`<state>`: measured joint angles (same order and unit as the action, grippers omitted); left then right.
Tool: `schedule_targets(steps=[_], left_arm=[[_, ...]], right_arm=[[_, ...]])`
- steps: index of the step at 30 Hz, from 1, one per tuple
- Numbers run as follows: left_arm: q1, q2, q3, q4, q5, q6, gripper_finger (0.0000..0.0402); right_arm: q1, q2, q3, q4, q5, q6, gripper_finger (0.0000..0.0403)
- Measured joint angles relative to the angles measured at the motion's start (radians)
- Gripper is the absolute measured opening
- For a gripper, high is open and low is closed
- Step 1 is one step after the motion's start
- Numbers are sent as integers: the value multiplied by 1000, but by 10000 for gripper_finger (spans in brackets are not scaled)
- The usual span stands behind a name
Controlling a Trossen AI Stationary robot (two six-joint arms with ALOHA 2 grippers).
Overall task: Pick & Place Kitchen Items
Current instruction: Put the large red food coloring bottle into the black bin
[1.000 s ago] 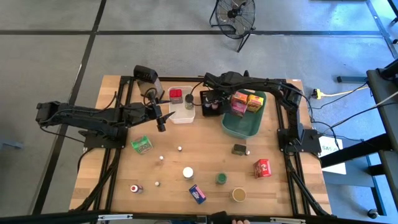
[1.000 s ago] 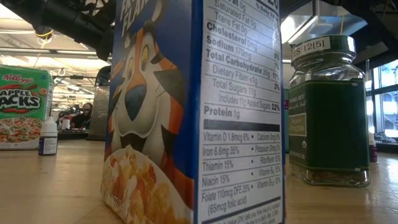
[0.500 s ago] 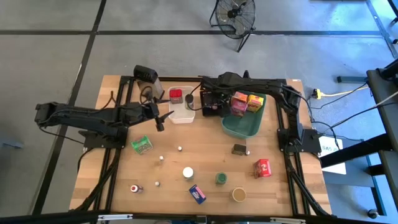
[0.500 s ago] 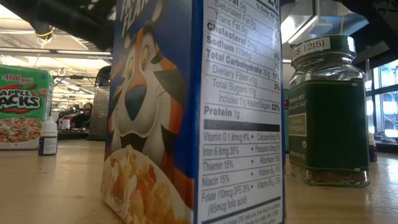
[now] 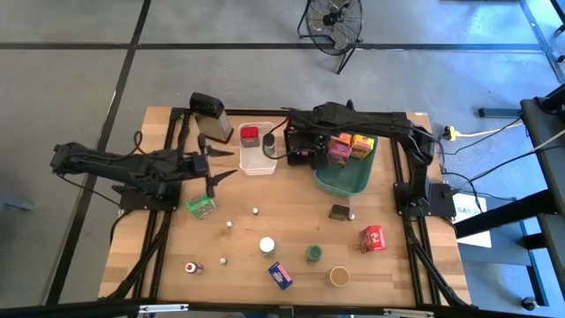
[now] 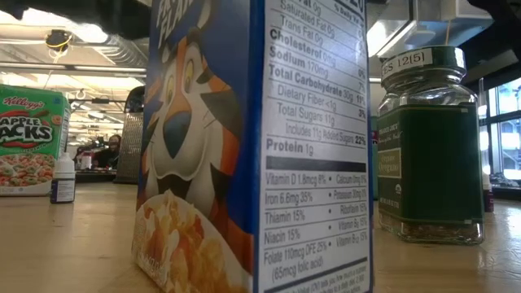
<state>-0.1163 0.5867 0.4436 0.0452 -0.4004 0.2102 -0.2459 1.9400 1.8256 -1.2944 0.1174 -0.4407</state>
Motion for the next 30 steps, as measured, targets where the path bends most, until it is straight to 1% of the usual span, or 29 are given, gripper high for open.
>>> schedule_targets(steps=[4, 7, 10, 15, 17, 19, 21, 24, 27, 30], left_arm=[[-67, 18, 113, -164, -27, -50, 237], [-119, 64, 211, -315, -35, -113, 237], [-168, 125, 321, -508, -36, -182, 237], [-250, 249, 492, -788, -31, -363, 237], [-281, 297, 546, -888, 12, -463, 237], [-309, 348, 585, -974, 83, -578, 237], [-339, 396, 612, -1046, 157, -693, 237], [-386, 461, 635, -1134, 239, -829, 237], [-426, 511, 638, -1205, 318, -922, 237], [-452, 540, 638, -1237, 378, -969, 237]], right_arm=[[33, -10, 0, -19, -69, 69, 211], [74, -10, 0, -26, -120, 114, 211], [123, -10, 0, -26, -121, 163, 211], [208, -10, 0, -7, -121, 284, 211], [245, -10, 0, 24, -120, 332, 211], [283, -10, 0, 72, -121, 366, 211], [319, -10, -1, 131, -121, 387, 211], [369, -10, -1, 208, -121, 409, 211], [411, -10, -1, 274, -121, 424, 211], [445, -10, -1, 342, -118, 442, 211]])
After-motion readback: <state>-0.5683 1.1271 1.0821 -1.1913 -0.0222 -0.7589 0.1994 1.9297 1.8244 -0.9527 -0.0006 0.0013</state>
